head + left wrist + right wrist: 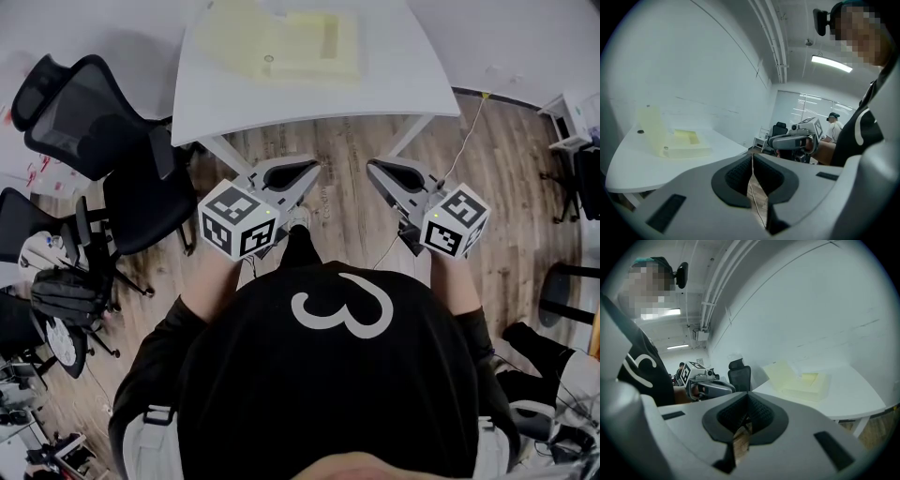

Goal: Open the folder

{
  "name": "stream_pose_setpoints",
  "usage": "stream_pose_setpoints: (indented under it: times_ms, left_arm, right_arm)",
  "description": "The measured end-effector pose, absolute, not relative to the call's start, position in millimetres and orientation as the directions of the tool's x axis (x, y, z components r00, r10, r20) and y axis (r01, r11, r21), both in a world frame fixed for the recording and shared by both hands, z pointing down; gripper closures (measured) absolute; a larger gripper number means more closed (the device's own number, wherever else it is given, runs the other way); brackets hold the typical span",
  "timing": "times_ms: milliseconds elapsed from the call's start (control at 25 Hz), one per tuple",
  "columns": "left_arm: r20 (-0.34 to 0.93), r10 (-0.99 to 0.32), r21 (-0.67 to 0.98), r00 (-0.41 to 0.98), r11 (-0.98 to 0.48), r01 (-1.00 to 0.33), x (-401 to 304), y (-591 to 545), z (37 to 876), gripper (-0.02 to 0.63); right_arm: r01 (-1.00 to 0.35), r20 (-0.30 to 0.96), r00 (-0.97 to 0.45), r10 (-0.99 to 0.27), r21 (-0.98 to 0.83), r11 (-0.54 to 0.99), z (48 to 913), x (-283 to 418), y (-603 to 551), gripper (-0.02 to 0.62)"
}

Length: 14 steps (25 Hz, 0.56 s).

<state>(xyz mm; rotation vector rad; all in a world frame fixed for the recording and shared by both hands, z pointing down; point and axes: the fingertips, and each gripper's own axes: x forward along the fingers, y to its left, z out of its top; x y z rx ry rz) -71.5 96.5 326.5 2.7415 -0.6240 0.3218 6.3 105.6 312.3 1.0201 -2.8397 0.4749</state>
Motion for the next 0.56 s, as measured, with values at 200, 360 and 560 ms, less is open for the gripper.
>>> stream_pose_setpoints:
  times_ms: [200,360,560]
  left_arm:
    - [0.265,-0.383,0.256,0.885,-0.857,-0.447,-71,106,325,0.581]
    - [0.275,-0.399,0.225,0.875,-0.858,-0.461,-73,109,325,0.581]
    - [0.273,-0.406,0.215,0.872,-0.858,-0.467,-79,115,323,0.581]
  right_arm:
    - [-0.630,0.184,-0.776,-0.603,-0.262,0.731,314,4,116,0.572]
    - [-0.624,0.188,-0.781,-0.595,-0.266,0.735,314,3,120,0.572]
    - [-0.620,0.190,-0.784,-0.591,-0.259,0.740,313,-5,126,0.572]
